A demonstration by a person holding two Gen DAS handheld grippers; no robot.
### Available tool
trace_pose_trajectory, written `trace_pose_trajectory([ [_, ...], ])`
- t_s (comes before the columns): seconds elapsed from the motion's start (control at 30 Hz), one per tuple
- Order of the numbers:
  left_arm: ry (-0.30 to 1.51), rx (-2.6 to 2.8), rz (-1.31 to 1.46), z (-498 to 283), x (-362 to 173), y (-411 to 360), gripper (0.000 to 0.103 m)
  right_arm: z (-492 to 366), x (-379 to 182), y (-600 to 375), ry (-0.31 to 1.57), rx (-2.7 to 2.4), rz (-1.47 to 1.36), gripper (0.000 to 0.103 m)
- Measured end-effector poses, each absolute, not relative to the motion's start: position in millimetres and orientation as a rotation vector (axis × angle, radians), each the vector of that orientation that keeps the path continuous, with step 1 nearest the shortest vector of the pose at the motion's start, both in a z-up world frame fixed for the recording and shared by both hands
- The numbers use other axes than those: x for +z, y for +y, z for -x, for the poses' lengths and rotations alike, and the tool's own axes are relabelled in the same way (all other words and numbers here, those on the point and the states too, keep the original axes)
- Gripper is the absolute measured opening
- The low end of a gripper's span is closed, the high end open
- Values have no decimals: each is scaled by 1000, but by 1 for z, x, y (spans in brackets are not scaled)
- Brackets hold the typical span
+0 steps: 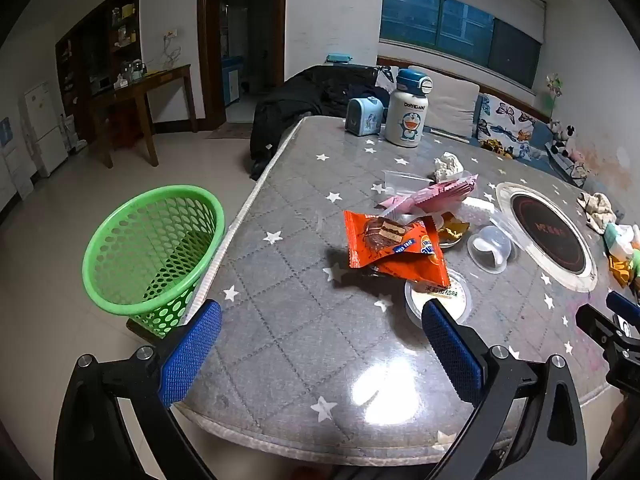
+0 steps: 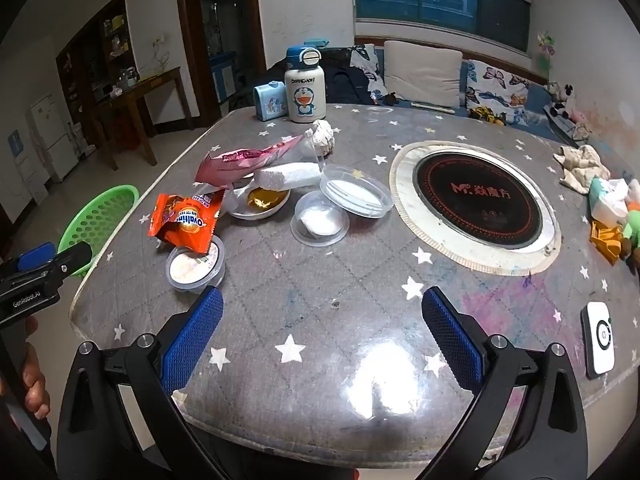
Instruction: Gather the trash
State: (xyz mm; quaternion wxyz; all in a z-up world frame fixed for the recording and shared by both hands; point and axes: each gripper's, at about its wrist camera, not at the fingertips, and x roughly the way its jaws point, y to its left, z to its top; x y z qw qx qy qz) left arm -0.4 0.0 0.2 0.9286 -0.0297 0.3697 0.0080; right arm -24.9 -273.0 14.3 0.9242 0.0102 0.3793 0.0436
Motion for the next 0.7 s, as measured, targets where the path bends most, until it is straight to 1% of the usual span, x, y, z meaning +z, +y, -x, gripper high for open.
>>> trace_pose_trajectory([
  [0.7, 761, 45, 57, -1, -3, 4, 97, 25, 11, -274, 780, 97, -29, 98],
])
